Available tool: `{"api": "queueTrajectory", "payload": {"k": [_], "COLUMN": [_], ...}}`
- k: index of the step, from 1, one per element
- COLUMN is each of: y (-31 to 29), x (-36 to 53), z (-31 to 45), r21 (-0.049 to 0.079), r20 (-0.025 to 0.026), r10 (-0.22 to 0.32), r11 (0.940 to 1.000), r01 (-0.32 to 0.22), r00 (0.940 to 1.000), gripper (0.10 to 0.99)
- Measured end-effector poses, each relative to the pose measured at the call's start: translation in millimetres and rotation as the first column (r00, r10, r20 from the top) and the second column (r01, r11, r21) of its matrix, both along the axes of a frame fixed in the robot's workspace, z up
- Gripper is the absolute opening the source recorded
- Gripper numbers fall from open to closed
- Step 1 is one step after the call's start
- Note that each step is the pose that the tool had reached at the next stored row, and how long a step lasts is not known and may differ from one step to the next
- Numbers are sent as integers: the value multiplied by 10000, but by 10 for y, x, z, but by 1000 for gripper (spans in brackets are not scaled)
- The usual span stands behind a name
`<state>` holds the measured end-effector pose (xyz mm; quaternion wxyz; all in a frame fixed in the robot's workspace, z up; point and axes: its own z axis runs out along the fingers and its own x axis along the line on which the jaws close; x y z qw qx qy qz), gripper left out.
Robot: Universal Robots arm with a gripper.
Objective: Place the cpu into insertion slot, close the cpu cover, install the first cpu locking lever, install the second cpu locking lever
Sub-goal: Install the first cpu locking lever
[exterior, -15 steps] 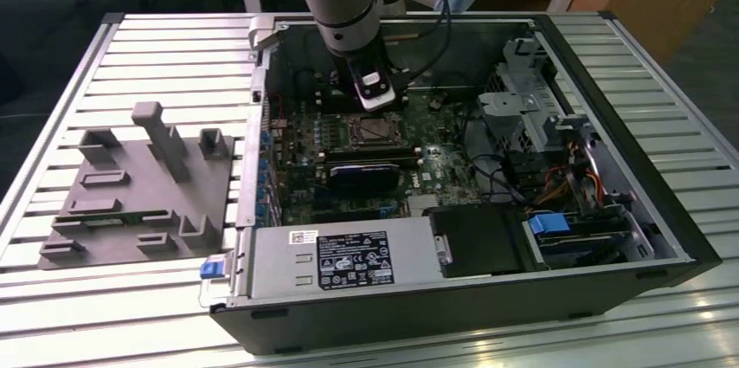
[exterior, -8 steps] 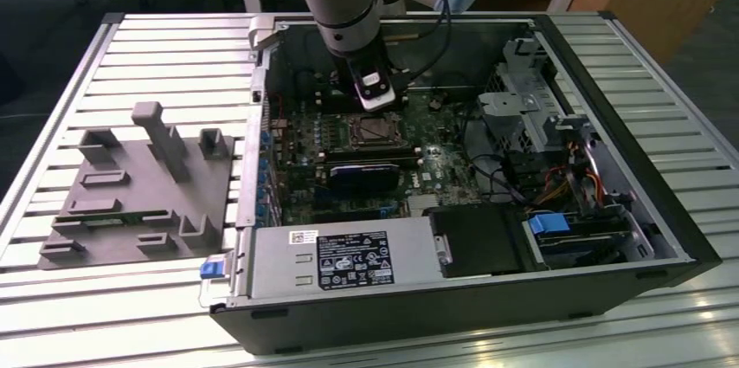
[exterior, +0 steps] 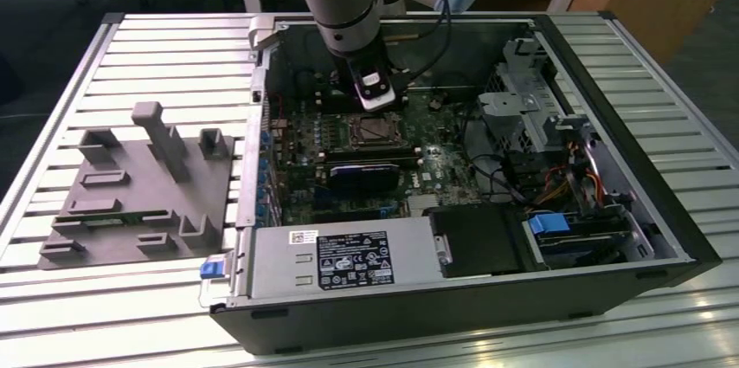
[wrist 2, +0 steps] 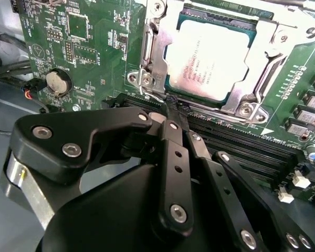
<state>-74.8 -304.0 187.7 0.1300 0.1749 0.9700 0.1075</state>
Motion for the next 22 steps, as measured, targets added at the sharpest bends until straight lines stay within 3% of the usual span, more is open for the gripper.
{"api": "queueTrajectory", "payload": {"k": [12,18,22], "y": [0,-1,-1], "x": [-1,-1,-1], "z": [108,143,147], "r21": [-63,-579,-653], "r20": [-1,-2,-1], "r10": [-1,0,1], "r11": [10000,9983,9979], "r01": [1,0,-1], "r00": [10000,10000,10000], "gripper": [102,102,102]}}
